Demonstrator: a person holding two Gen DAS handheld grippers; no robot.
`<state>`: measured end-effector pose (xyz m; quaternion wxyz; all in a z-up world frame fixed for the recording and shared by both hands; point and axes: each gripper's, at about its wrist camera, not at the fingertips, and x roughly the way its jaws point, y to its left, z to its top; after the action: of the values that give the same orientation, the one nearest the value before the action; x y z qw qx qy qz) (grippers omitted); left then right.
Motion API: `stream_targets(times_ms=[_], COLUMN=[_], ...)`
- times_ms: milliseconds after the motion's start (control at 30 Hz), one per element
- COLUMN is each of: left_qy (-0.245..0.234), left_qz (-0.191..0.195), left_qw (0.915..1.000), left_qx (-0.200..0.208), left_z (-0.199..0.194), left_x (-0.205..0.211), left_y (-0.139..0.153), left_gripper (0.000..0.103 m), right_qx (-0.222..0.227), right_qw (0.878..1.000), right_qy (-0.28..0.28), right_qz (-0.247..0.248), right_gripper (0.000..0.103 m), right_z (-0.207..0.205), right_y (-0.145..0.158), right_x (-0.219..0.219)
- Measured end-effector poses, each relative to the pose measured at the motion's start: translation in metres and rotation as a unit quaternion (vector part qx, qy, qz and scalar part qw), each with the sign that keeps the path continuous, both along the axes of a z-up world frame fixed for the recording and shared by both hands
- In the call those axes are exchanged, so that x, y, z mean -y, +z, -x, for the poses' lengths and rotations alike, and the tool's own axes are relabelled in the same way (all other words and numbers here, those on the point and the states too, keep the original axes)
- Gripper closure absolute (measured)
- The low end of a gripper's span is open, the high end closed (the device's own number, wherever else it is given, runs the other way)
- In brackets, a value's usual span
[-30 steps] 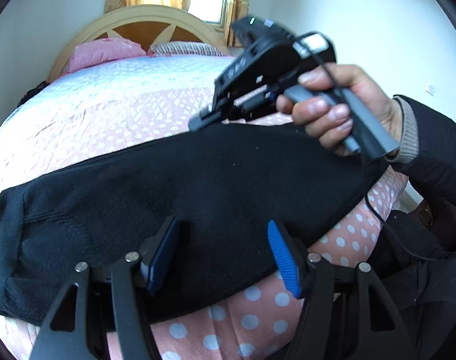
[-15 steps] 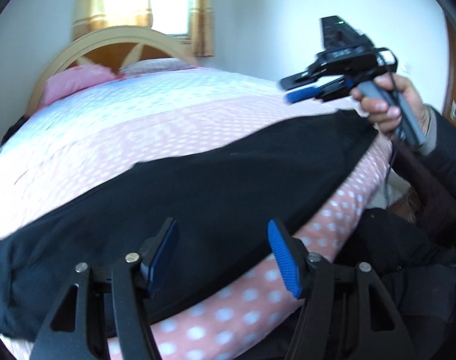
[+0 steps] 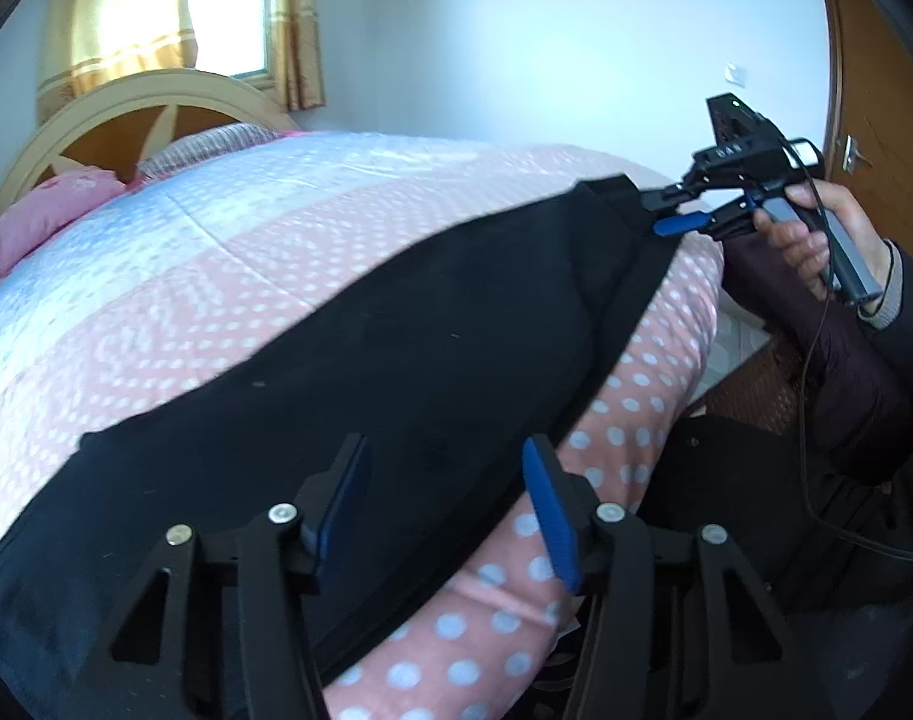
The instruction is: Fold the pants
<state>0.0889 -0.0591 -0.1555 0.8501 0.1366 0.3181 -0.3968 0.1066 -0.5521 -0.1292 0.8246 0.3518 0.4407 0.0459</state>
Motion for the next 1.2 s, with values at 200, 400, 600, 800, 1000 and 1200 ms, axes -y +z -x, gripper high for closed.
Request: stream_targets(times_ms=[200, 400, 600, 800, 1000, 1200], left_qy=[-0.013, -0.019, -0.03, -0.04, -0.043, -0.044], left_qz=[-0.019, -0.03, -0.028, -0.019, -0.001, -0.011], left_qw=[0.9997, 0.9994, 0.9991, 0.999, 0.999, 0.9989], left_qx=[-0.008, -0.005, -0.007, 0.009, 0.012, -0.005], left_z=[-0.002, -0.003, -0.003, 0.006, 0.011, 0.01], left_x=[0.017, 0.018, 0.021, 0.017, 0.007, 0.008], left_y=[-0.009, -0.012, -0.006, 0.006, 0.016, 0.0], left_gripper=[0.048, 0.048, 0.087, 0.096, 0.097, 0.099], right_qx=[0.011, 0.017, 0.062, 0.091, 0.063, 0.072], right_qw=[1.0, 0.999, 0.997, 0.995, 0.997, 0.996], right_qy=[-0.019, -0.026, -0.007, -0.014, -0.014, -0.008], right_qz=[0.007, 0.018, 0.04, 0.044, 0.044, 0.048], right_gripper=[0.071, 0.101, 0.101, 0.102, 0.102, 0.102], right_z=[0.0, 0.003, 0.01, 0.034, 0.043, 0.048], right_y=[-0.006, -0.009, 0.019, 0.044, 0.024, 0.027], right_x=[-0.004, 0.003, -0.009, 0.0, 0.003, 0.003])
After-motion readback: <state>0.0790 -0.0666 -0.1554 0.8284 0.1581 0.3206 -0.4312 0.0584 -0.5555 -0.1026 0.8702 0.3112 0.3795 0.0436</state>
